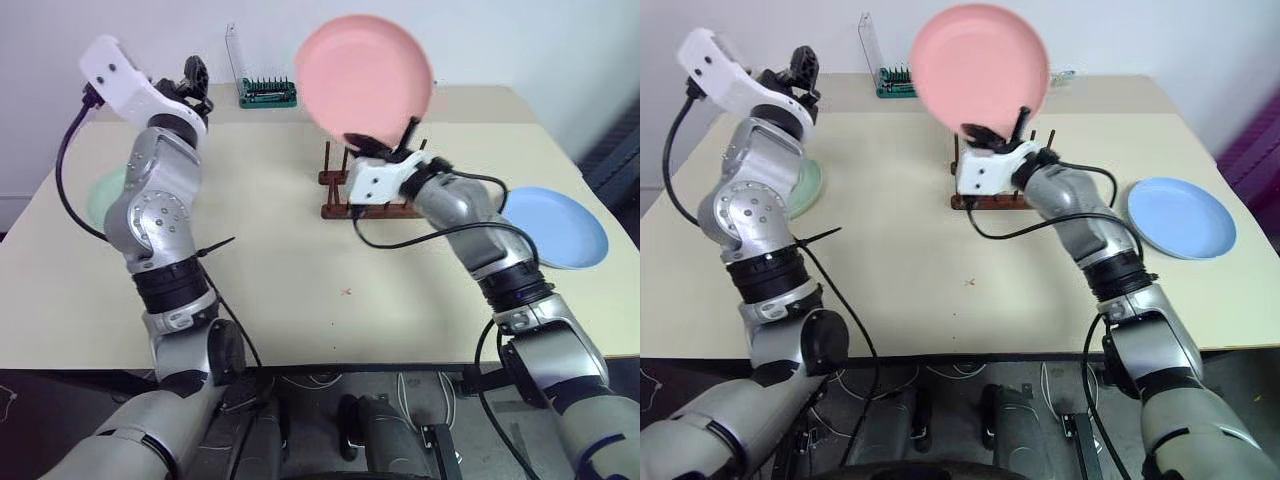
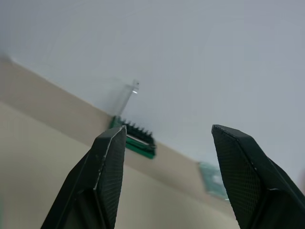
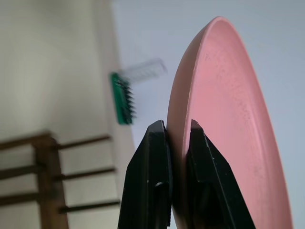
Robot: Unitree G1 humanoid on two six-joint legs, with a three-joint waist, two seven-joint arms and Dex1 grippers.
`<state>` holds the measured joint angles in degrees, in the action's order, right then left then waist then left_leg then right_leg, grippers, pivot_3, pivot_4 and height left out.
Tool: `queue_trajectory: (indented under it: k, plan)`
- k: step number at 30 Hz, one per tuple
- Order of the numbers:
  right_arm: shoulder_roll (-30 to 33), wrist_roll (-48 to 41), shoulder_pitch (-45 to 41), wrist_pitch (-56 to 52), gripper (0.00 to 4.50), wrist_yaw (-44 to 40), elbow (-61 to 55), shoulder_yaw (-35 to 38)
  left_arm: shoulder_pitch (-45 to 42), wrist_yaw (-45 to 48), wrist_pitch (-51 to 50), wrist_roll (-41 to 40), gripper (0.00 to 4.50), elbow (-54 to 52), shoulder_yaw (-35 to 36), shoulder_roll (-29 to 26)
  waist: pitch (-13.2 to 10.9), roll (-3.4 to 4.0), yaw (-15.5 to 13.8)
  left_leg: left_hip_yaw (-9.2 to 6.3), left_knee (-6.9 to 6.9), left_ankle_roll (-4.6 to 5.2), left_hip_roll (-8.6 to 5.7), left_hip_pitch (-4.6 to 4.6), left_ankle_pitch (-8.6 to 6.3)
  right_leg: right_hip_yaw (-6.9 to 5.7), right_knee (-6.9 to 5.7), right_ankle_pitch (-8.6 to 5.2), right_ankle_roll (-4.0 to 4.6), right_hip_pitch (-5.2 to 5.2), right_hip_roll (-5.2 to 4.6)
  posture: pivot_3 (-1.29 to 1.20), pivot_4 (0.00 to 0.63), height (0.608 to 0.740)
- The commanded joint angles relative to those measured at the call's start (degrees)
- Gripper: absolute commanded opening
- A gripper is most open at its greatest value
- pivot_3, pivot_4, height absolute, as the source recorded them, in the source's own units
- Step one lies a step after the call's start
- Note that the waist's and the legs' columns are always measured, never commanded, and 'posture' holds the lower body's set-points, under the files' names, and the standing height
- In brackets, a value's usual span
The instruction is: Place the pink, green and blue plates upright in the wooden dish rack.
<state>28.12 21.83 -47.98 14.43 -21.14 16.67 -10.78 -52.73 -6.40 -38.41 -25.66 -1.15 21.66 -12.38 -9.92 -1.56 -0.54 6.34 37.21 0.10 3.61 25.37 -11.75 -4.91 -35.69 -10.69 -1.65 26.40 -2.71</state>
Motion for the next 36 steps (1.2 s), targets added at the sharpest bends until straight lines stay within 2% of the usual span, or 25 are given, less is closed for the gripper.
queue_trajectory:
  k: [1, 4, 7, 9, 14, 23, 36]
  plan:
    - [-0.1, -14.9, -0.2, -7.4, 0.00, -5.4, -7.2, 9.3, 2.8, 11.9, 2.3, 4.3, 2.92, 0.2, -10.9, -5.0, 0.0, 0.01, 0.0, 0.02, -0.01, 0.00, 0.00, 0.00, 0.00, 0.00, -0.01, 0.05, 0.08, 0.00, -0.02, 0.00, 0.150, 0.730]
    - [-2.0, -30.5, -0.3, -22.0, 0.00, -8.4, -12.8, 17.7, 9.0, 23.3, 4.3, 4.5, 2.92, -2.6, -18.8, -8.2, 0.0, 0.06, 0.0, 0.01, -0.01, -0.01, 0.04, -0.02, 0.00, 0.00, 0.00, 0.05, 0.09, -0.01, -0.06, 0.00, 0.150, 0.730]
    - [-3.9, -49.4, -0.3, -40.8, 0.00, -7.7, -19.6, 26.4, 17.4, 36.5, 8.2, 3.1, 2.92, -9.6, -27.1, -11.0, 0.0, 0.11, 0.3, -0.05, -0.05, -0.01, 0.17, -0.03, 0.00, 0.01, -0.01, 0.06, 0.12, 0.03, -0.08, 0.00, 0.150, 0.730]
    - [-3.5, -54.2, 0.8, -45.9, 0.00, -7.8, -22.3, 28.2, 21.3, 42.1, 7.4, 0.7, 2.92, -12.8, -29.8, -11.7, -0.1, 0.19, 0.4, -0.07, -0.08, -0.01, 0.18, -0.03, -0.01, 0.03, -0.06, 0.04, 0.15, 0.08, -0.14, 0.00, 0.150, 0.730]
    - [-3.8, -58.7, 0.8, -53.3, 0.00, -3.4, -20.5, 31.5, 25.8, 47.6, 9.7, 3.1, 2.92, -15.2, -34.7, -12.7, 0.0, 0.37, 0.8, -0.11, -0.05, 0.00, 0.19, -0.04, -0.01, 0.03, -0.08, -0.03, 0.42, 0.12, -0.08, 0.00, 0.150, 0.730]
    - [-4.0, -64.4, -2.2, -59.5, 0.00, 1.2, -12.6, 34.8, 27.4, 46.9, 9.4, 4.1, 2.92, -15.1, -34.6, -10.4, -0.1, 0.51, 1.1, -0.11, -0.06, 0.02, 0.11, 0.00, -0.01, 0.04, -0.04, -0.13, 0.21, 0.12, -0.09, 0.00, 0.150, 0.730]
    - [-3.5, -65.0, -6.2, -59.3, 0.00, 0.1, -9.9, 33.7, 29.1, 45.7, 9.2, 5.5, 2.92, -16.3, -34.1, -9.6, -0.1, 0.54, 1.2, -0.15, -0.07, 0.02, 0.13, 0.00, -0.01, 0.05, -0.04, -0.16, 0.16, 0.12, -0.05, 0.00, 0.150, 0.730]
